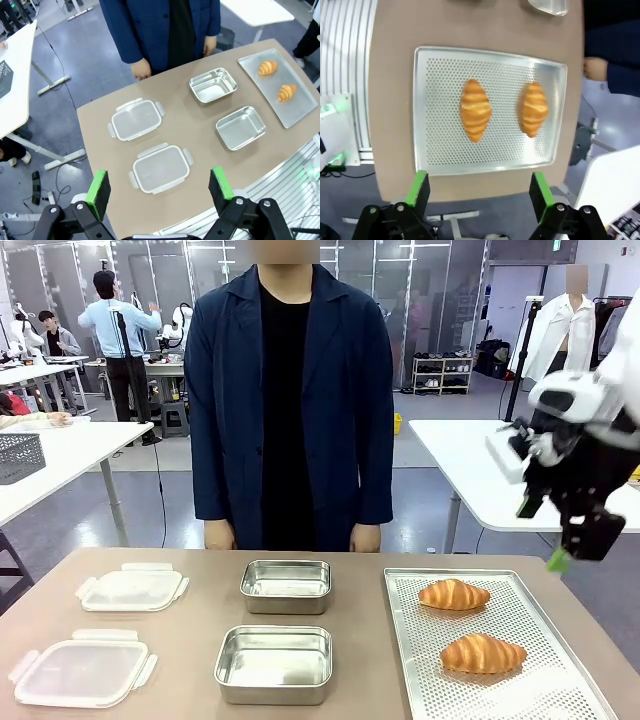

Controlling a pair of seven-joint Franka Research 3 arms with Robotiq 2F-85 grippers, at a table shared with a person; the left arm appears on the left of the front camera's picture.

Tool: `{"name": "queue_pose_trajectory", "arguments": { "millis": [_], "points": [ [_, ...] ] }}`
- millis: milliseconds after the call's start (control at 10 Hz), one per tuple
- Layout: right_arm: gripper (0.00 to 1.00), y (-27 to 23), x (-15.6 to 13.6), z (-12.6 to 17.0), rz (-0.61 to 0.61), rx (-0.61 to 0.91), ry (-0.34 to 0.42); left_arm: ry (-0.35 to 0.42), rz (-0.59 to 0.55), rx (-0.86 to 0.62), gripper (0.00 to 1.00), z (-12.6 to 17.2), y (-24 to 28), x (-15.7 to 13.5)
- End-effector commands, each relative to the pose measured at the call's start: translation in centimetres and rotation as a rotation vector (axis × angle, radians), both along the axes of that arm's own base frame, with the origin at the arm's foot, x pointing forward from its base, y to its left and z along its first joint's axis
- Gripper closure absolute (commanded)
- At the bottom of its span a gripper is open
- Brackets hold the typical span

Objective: Place the bread into the airtight container.
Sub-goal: Pick up a Butter Roll and place it into an empty Airtight Container.

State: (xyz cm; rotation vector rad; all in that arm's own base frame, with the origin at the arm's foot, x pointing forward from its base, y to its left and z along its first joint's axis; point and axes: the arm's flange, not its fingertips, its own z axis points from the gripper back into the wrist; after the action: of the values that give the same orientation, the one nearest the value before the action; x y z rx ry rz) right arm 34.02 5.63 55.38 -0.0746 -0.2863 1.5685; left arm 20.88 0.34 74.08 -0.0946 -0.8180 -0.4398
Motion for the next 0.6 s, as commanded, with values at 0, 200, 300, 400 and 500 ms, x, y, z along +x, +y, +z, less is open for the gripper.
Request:
{"name": "queue_pose_trajectory", "arguments": {
  "millis": [0, 200, 300, 400, 500],
  "points": [
    [0.0, 0.5, 1.6, -4.4, 0.021, -0.008, 0.041, -0.003, -0.008, 0.004, 0.0, 0.2, 0.0, 0.1],
    [0.0, 1.4, 2.9, -8.9, 0.043, -0.005, 0.033, -0.003, -0.008, 0.004, 0.0, 0.2, 0.0, 0.1],
    [0.0, 1.7, 3.6, -11.2, 0.043, -0.032, 0.025, -0.003, -0.008, 0.004, 0.0, 0.2, 0.0, 0.1],
    [0.0, 1.9, 4.5, -12.4, 0.017, -0.022, 0.053, -0.003, -0.008, 0.004, 0.0, 0.2, 0.0, 0.1],
    [0.0, 2.1, 5.0, -13.6, -0.016, -0.073, 0.055, -0.003, -0.008, 0.004, 0.0, 0.2, 0.0, 0.1]
  ]
}}
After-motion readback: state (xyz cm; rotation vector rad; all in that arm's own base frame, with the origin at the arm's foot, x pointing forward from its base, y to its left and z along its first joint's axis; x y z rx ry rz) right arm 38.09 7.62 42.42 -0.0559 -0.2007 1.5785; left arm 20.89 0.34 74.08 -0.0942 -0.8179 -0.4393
